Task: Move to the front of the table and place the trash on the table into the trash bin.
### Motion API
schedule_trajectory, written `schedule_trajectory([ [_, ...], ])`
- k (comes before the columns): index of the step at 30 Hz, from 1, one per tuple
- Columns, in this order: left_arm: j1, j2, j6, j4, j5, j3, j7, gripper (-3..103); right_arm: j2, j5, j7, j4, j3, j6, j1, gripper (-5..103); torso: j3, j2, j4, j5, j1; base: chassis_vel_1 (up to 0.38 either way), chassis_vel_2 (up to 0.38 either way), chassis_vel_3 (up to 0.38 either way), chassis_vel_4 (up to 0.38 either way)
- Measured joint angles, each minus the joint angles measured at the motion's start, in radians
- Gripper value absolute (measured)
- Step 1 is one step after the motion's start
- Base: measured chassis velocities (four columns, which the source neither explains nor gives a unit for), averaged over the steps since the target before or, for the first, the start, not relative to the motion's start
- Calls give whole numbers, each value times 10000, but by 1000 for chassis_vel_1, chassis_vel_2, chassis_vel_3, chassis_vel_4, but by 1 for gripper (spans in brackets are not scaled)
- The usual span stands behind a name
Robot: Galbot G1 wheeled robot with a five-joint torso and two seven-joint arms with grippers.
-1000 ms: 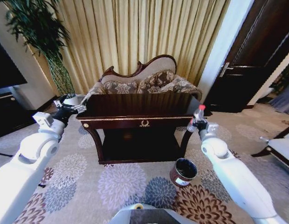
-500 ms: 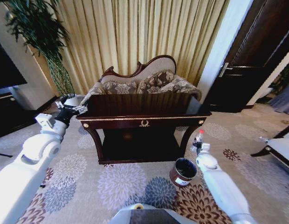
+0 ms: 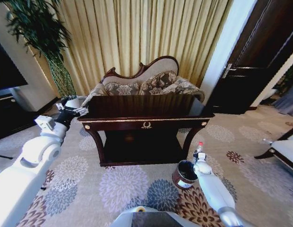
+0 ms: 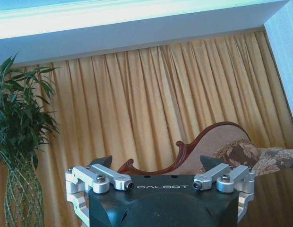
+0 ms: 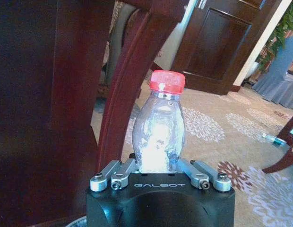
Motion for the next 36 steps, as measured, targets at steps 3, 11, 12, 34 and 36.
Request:
schedule_trajectory([
  [3,10,29,-3,-3,-3,-1,4,100,24,-74,14,7,10,5,-36,25,0,0,3,-1,0,0,0,0,0],
  [11,-102,115,-19,29,-29,6,34,100,32,-111,157,260,-131,6,-60,47,-1,0,2,0,0,0,0,0,0],
  [12,-102,115,-19,29,-29,6,34,100,32,-111,157,260,-131,6,-60,47,-1,0,2,0,0,0,0,0,0],
  [34,-38,116,-64,20,-20,-108,52,100,-17,36,207,668,-254,-89,-201,80,-1,0,1,0,0,0,0,0,0],
  [36,-40,116,-64,20,-21,-109,54,100,-8,28,202,669,-251,-90,-212,86,-1,0,1,0,0,0,0,0,0],
])
